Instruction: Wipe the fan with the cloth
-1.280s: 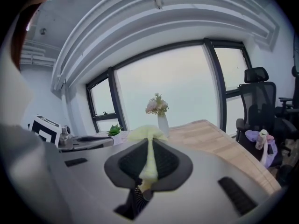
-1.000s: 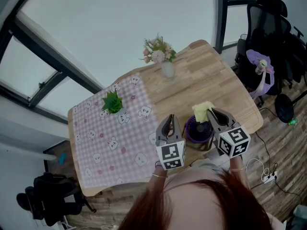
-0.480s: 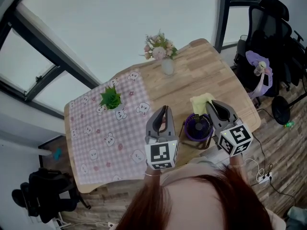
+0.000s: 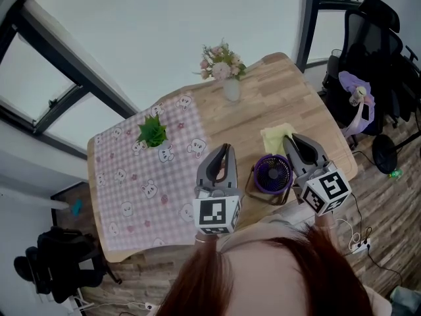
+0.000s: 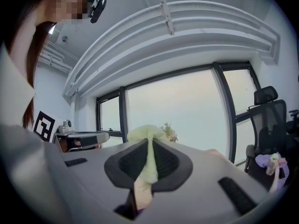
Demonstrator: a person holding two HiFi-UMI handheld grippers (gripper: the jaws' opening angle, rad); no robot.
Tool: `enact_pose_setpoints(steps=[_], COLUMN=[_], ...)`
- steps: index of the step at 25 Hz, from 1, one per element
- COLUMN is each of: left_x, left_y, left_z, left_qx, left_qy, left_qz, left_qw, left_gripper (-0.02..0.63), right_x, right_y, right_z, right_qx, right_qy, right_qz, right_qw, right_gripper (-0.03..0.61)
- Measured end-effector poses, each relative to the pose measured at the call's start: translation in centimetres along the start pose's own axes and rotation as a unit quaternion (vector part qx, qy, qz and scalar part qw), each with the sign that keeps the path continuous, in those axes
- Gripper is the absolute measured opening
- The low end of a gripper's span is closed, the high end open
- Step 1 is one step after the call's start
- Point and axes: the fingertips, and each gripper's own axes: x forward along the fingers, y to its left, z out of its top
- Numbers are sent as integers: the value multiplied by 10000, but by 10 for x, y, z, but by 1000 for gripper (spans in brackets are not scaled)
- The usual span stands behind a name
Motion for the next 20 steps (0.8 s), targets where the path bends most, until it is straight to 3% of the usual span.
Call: enact_pose_setpoints(steps=[20], left_x=[-9], left_y=[-2], left_z=[-6], left_qx=[-366], left_qy=[117], left_qz=[-49], left_qw=[9992], left_gripper=[20], right_x=[-6], right_y=[-7], right_z=[-8], right_qx=[61], right_qy=[-5], right_qz=[64], right_qw=[10000], right_gripper=[25])
